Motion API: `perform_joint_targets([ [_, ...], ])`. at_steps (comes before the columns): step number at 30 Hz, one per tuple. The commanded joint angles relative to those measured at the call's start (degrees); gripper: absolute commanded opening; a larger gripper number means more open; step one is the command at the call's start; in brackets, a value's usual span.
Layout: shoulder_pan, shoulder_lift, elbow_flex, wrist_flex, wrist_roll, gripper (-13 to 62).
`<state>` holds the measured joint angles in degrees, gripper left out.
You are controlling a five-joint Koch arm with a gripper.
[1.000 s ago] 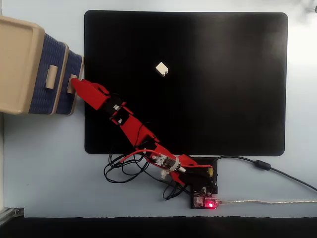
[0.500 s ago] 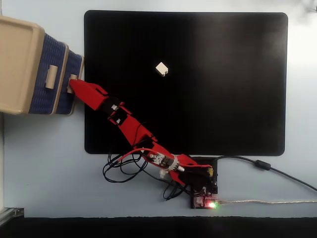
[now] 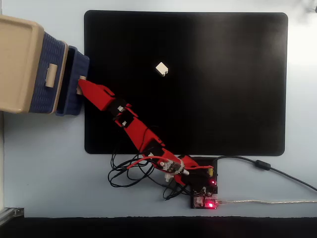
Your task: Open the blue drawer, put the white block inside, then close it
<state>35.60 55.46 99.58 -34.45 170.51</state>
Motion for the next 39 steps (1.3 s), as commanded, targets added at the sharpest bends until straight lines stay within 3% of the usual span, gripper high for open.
perform_joint_targets([
  [1,1.1,9.0,7.9,-0.7,1.1,-8.2],
  [8,3.1,22.1,31.6,-10.1,1.3,-8.2],
  [14,4.7,25.2,36.9,-11.6,3.5,-6.5],
  [15,4.7,25.3,36.7,-11.7,3.4,0.1],
  [17,5.0,26.2,36.4,-11.8,3.1,24.6],
  [18,5.5,27.5,36.5,-11.8,2.8,31.2],
  [22,11.1,42.2,38.6,-9.2,2.2,33.3],
  [25,15.8,52.1,39.6,3.3,0.6,33.2],
  [28,18.4,59.2,32.1,25.8,-10.8,33.2],
  [34,22.9,56.4,0.2,78.9,-60.6,33.3],
  [37,29.3,49.7,-8.5,83.1,-80.9,33.4],
  [39,31.6,46.1,-9.6,82.7,-85.0,33.0],
])
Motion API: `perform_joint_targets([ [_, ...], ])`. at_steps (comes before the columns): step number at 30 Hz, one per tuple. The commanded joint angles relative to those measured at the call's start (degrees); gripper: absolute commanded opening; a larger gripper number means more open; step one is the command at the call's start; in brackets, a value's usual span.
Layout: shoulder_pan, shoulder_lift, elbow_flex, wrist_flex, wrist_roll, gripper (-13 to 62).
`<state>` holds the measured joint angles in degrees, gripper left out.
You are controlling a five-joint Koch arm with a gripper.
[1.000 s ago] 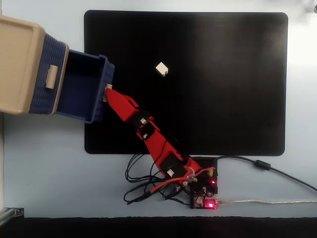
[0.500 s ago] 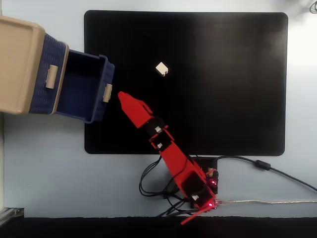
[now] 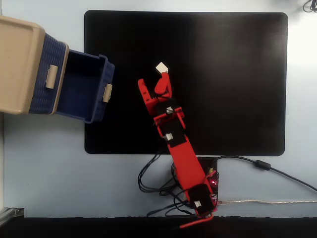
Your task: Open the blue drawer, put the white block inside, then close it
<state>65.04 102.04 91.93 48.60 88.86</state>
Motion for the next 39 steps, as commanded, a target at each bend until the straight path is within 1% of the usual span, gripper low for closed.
perform_joint_targets([
  [1,2.7,-1.5,-2.5,-0.7,-4.0,32.5],
  [3,4.0,-3.9,-4.9,-1.7,-7.7,31.1],
  [6,4.0,-8.6,-9.1,-1.1,-18.7,30.9],
  [8,4.0,-11.7,-11.5,0.1,-21.4,31.0],
  [12,4.0,-17.6,-17.1,5.1,-21.5,31.1],
  [15,4.0,-21.4,-17.8,6.8,-21.9,31.1],
  [29,4.5,-30.7,-17.1,6.4,-22.1,31.1],
  [33,4.7,-32.6,-17.4,6.3,-23.5,30.1],
  [35,5.6,-33.1,-17.4,6.2,-24.5,22.9],
  [37,6.4,-33.1,-17.4,6.2,-25.5,13.7],
  [39,7.5,-32.9,-17.5,6.2,-25.9,1.6],
])
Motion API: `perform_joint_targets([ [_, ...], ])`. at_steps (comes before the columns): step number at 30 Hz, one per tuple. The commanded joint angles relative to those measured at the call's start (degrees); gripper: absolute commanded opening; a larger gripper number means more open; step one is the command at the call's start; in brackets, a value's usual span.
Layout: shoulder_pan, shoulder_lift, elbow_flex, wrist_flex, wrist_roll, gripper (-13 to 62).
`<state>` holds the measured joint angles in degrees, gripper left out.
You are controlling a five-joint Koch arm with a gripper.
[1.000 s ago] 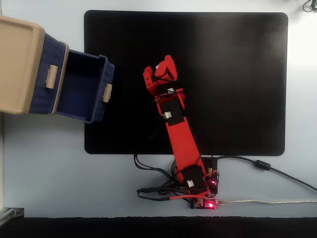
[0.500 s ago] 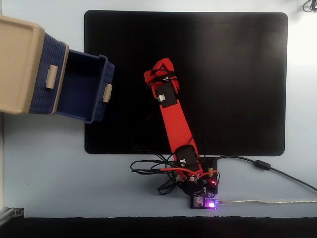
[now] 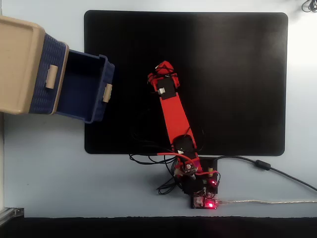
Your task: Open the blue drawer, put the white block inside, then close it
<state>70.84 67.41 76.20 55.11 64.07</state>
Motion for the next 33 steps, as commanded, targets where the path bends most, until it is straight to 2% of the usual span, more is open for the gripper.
perform_joint_targets([
  [1,2.5,2.1,-1.8,-0.4,-1.1,-5.4],
  [2,3.4,2.3,-1.8,-0.7,-1.1,-8.8],
  [10,4.6,3.6,-1.9,-1.2,-0.7,-8.3],
  [16,4.6,13.6,-1.9,-0.3,3.8,-8.3],
  [21,2.5,23.1,-3.3,-0.2,23.7,-8.3],
  [25,-14.2,23.7,-4.1,-1.1,48.5,-8.3],
  [30,-27.8,19.7,-15.6,-2.0,76.3,-8.3],
  [33,-31.3,14.8,-23.5,-1.1,81.6,-8.3],
])
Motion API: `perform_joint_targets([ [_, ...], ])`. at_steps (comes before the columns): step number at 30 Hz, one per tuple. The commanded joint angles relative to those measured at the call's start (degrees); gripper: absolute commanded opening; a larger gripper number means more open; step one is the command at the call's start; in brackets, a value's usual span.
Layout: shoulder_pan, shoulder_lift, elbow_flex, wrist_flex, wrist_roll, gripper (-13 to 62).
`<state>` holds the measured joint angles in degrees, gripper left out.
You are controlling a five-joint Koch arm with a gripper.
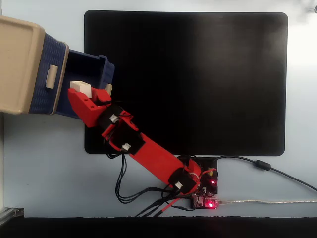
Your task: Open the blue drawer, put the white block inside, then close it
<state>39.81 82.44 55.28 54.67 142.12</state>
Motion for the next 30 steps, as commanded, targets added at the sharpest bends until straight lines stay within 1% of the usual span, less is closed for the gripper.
perform_joint_targets([
  [1,-1.1,-1.1,-4.3,0.0,3.7,-8.3],
  [8,-1.8,-2.0,-5.3,3.0,3.6,-7.9],
  [9,-1.7,-2.0,-5.3,2.8,3.3,-6.2],
  [10,-1.8,-2.4,-5.2,2.5,3.3,-0.3],
  [12,-1.8,-4.2,-5.8,1.6,2.5,19.5],
  [13,-1.8,-4.8,-5.9,0.9,1.7,28.1],
  [14,-1.8,-5.0,-5.8,0.2,0.4,33.0],
  [15,-1.7,-5.0,-5.4,-0.2,-0.8,34.0],
  [18,-1.3,-4.0,-5.3,1.1,-2.5,33.9],
  [22,-0.2,0.9,-5.4,7.7,-4.5,33.8],
  [25,4.9,4.0,-5.3,20.0,-12.3,33.8],
  [28,10.6,4.1,-5.3,31.8,-22.8,33.8],
  [30,13.4,3.7,-5.3,35.7,-26.7,33.8],
])
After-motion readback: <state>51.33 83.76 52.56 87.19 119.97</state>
